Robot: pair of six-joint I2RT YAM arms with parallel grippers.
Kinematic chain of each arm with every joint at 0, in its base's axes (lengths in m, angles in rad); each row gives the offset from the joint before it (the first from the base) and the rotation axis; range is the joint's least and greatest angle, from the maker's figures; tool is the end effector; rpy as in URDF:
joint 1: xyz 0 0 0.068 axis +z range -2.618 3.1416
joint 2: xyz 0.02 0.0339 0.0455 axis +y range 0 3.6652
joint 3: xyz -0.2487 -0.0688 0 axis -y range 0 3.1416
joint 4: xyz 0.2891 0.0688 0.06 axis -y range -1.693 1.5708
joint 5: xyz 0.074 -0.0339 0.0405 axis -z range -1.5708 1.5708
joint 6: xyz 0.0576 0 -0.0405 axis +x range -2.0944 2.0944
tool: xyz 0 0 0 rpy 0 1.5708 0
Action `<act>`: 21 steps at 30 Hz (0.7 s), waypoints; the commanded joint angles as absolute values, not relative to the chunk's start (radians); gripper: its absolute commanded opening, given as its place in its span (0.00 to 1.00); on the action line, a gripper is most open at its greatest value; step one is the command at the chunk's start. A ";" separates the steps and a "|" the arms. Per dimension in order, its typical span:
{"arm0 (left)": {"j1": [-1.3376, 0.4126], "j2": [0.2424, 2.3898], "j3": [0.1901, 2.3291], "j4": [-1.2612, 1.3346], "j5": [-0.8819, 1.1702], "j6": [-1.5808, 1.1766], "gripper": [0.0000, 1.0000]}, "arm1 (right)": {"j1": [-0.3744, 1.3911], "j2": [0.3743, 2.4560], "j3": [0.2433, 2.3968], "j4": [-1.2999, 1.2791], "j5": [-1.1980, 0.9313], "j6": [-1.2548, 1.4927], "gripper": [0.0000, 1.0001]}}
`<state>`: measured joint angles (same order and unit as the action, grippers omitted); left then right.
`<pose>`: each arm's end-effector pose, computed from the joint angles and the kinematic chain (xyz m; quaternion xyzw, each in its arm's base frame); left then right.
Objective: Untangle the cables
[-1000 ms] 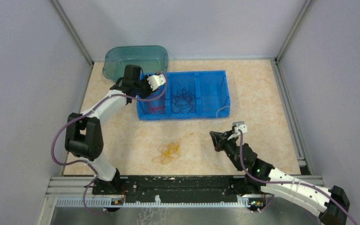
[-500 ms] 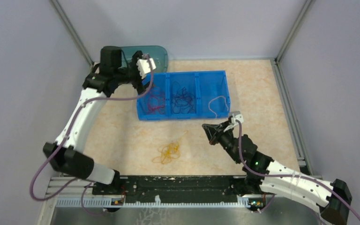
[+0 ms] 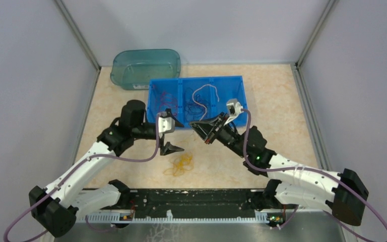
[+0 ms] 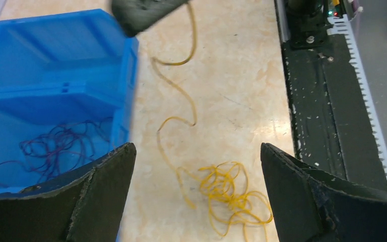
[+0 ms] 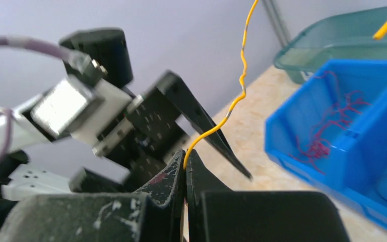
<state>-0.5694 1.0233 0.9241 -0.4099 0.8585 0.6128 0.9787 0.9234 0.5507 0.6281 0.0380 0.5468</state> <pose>0.2137 -0.1886 0.3025 0.6119 0.5337 -0.3488 0.4680 0.1628 0.2381 0.2957 -0.1163 0.6002 0.5383 0.5801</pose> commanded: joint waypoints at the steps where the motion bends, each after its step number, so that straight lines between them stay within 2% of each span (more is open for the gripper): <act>1: -0.642 0.966 0.830 -0.032 0.797 0.391 0.97 | 0.973 0.995 0.613 0.858 -0.056 0.660 0.00; 11: -0.653 1.018 0.838 0.037 0.806 0.314 0.73 | 0.973 1.061 0.617 0.980 -0.096 0.730 0.00; 17: -0.655 1.018 0.841 0.076 0.823 0.289 0.49 | 0.973 1.072 0.600 1.020 -0.113 0.751 0.00; 21: -0.659 1.027 0.854 0.074 0.842 0.289 0.43 | 0.973 1.093 0.598 1.065 -0.119 0.775 0.00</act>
<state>-0.6502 1.0210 0.8391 0.0307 0.8124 0.3077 0.9783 1.0767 0.5652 0.9524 -0.0948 0.7410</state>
